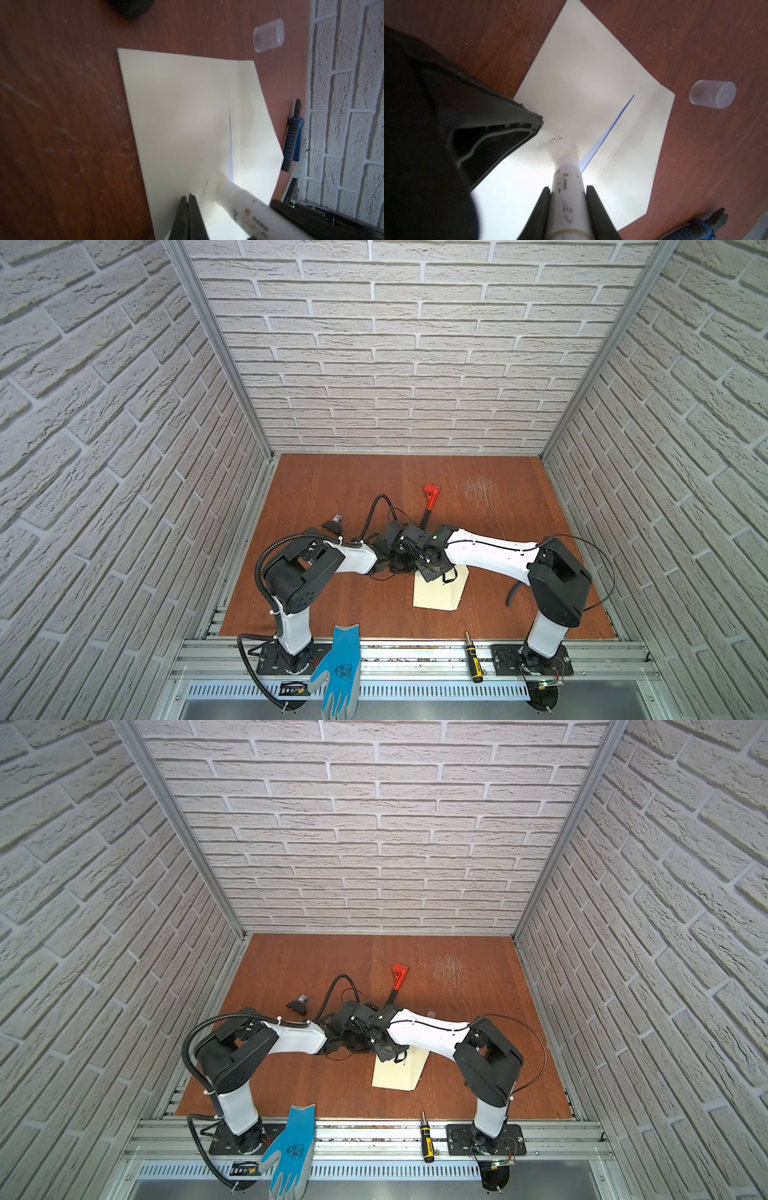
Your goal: Place the letter into the envelope and seal it
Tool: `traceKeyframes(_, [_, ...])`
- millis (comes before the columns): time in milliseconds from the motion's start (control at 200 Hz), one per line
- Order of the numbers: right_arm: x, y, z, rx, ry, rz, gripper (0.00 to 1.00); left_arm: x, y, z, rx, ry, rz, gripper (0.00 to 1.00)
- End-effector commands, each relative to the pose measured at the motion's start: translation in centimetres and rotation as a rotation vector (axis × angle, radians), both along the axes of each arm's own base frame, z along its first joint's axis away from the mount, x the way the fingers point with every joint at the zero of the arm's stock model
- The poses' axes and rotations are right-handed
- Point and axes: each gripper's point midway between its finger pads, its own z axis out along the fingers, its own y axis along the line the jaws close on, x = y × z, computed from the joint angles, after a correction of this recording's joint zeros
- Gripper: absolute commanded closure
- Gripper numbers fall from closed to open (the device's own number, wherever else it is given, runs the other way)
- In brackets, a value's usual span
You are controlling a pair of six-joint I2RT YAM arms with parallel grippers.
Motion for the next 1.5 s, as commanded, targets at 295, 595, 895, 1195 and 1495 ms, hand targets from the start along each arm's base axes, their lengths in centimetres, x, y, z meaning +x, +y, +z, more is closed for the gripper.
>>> traceKeyframes(295, [2.3,4.2,1.0,0.279,-0.062,-0.043,0.95,-2.8,1.1,-3.5,0.094,0.056,-0.029,1.00])
traceKeyframes(595, [2.7,3.3,1.0,0.230,-0.076,-0.046,0.95,-3.0,1.2,-3.5,0.098,0.058,-0.032,1.00])
traceKeyframes(895, [2.8,1.4,-0.9,0.100,-0.072,-0.053,0.95,-3.0,1.2,-3.4,0.098,0.057,-0.035,1.00])
traceKeyframes(1195, [2.7,-0.7,-1.2,-0.005,-0.091,-0.062,0.95,-3.1,1.3,-3.5,0.100,0.061,-0.040,1.00])
traceKeyframes(1495, [2.3,-1.0,-0.5,0.020,-0.100,-0.069,0.95,-3.1,1.4,-3.8,0.106,0.064,-0.038,1.00])
